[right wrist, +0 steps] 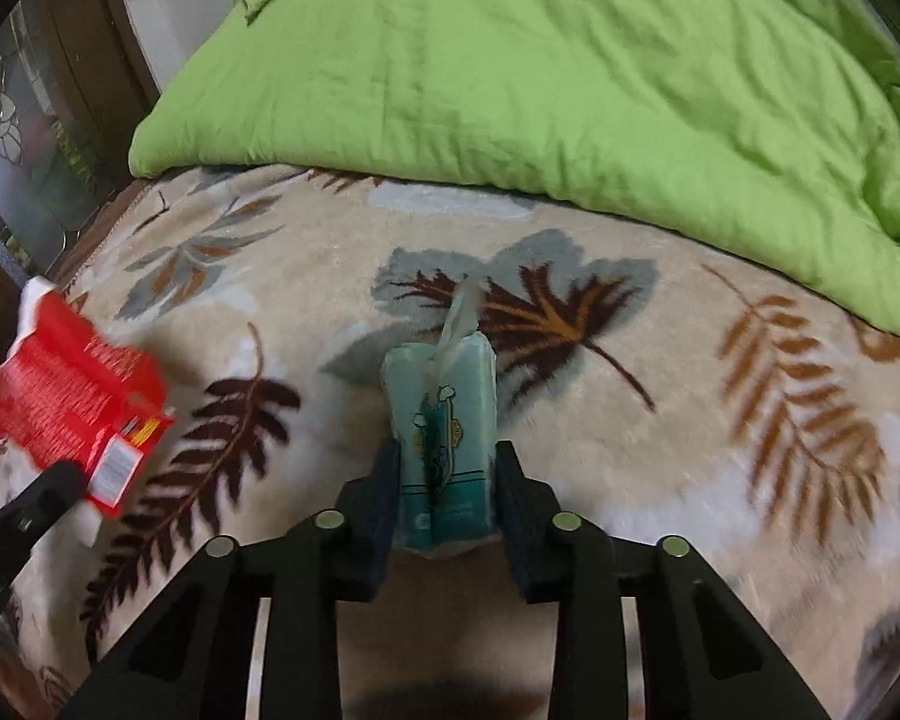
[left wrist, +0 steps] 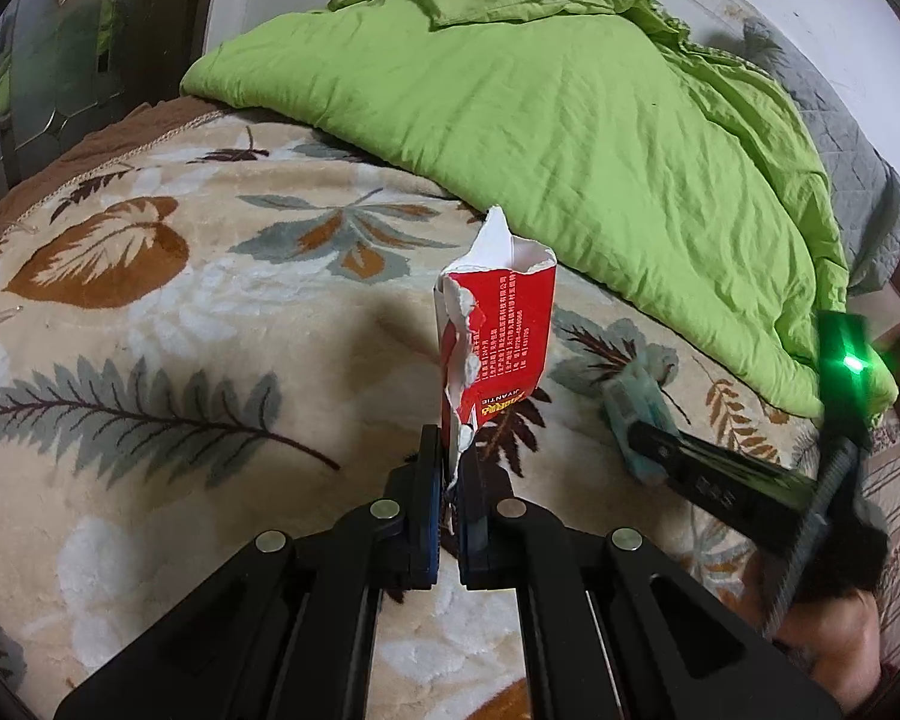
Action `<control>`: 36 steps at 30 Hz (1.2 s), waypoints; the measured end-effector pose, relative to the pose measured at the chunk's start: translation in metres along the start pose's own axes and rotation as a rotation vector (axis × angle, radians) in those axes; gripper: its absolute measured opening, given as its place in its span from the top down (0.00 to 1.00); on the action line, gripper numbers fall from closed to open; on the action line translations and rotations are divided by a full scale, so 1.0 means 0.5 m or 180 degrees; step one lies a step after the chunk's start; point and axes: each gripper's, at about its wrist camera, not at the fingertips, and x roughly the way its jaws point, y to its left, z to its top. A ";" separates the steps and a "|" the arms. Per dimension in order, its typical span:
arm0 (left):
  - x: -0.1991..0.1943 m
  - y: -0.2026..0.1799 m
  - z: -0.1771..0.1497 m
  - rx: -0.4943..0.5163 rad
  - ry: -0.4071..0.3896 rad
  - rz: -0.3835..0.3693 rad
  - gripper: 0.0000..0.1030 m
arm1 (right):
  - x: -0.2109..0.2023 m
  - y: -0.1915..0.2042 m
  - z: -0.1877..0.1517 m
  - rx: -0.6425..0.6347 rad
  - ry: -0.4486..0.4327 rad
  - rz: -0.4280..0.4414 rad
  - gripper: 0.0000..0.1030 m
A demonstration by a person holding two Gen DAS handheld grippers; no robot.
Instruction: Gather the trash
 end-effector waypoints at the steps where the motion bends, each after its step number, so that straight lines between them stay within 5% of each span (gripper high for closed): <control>1: -0.003 -0.003 0.000 0.0016 -0.0006 -0.0011 0.97 | -0.027 0.000 -0.017 0.0010 -0.0049 -0.0029 0.70; 9: -0.068 -0.048 -0.035 0.0303 -0.0112 -0.0129 0.97 | -0.206 -0.012 -0.160 0.0237 -0.0246 0.0007 0.71; 19: -0.227 -0.100 -0.157 0.0855 -0.0200 -0.0309 0.97 | -0.409 -0.018 -0.367 0.0480 -0.0539 0.0059 0.71; 28: -0.343 -0.059 -0.256 0.1097 -0.0270 -0.0215 0.97 | -0.449 -0.005 -0.480 0.0575 -0.0654 -0.0036 0.71; 36: -0.359 -0.041 -0.296 0.1223 -0.0428 0.0042 0.97 | -0.461 -0.006 -0.497 0.0622 -0.0815 -0.0061 0.71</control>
